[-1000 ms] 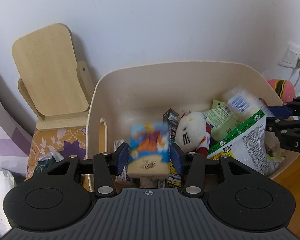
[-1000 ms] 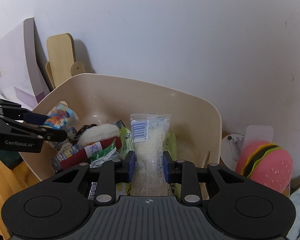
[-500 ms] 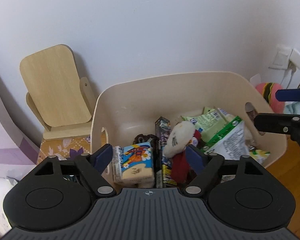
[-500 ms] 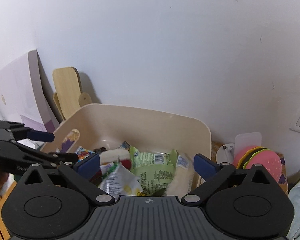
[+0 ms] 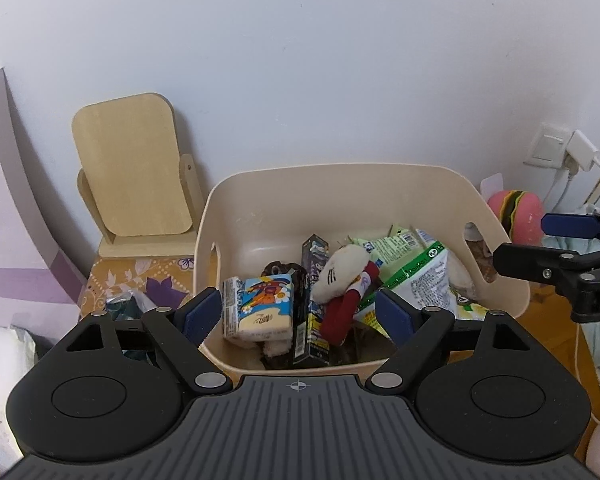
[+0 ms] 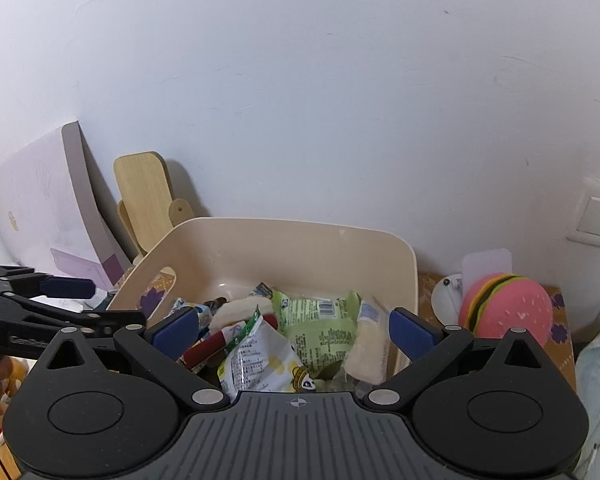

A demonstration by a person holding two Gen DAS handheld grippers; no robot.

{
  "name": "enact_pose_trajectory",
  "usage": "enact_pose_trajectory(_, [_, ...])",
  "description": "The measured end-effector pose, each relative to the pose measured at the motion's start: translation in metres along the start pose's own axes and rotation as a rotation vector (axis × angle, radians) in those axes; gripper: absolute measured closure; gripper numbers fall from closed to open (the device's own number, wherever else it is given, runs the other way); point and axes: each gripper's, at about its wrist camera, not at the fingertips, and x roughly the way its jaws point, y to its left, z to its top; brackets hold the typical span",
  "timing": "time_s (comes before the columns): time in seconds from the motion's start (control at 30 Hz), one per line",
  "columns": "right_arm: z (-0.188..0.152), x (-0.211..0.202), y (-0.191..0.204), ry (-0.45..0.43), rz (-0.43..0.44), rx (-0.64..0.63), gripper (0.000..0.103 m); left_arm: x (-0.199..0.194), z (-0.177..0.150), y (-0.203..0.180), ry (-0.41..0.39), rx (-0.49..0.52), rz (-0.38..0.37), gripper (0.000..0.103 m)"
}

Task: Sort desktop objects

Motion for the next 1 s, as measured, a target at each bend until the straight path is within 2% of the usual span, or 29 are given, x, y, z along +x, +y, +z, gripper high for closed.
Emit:
enact_pose_trajectory(0.1, [-0.001, -0.006, 0.004, -0.003, -0.042, -0.023, 0.000, -0.011, -0.002, 0.001, -0.009, 0.004, 0.002, 0.018])
enact_pose_trajectory(0.43, [-0.004, -0.043, 0.024, -0.031, -0.064, -0.035, 0.000, -0.058, -0.010, 0.001, -0.062, 0.029, 0.054, 0.018])
enact_pose_trajectory(0.87, [-0.026, -0.132, 0.054, -0.057, -0.085, 0.014, 0.000, -0.158, -0.035, -0.011, -0.149, 0.050, 0.030, 0.018])
enact_pose_trajectory(1.0, [-0.037, -0.163, 0.069, -0.062, -0.105, 0.008, 0.000, -0.194, -0.048, -0.021, -0.164, 0.057, -0.002, 0.018])
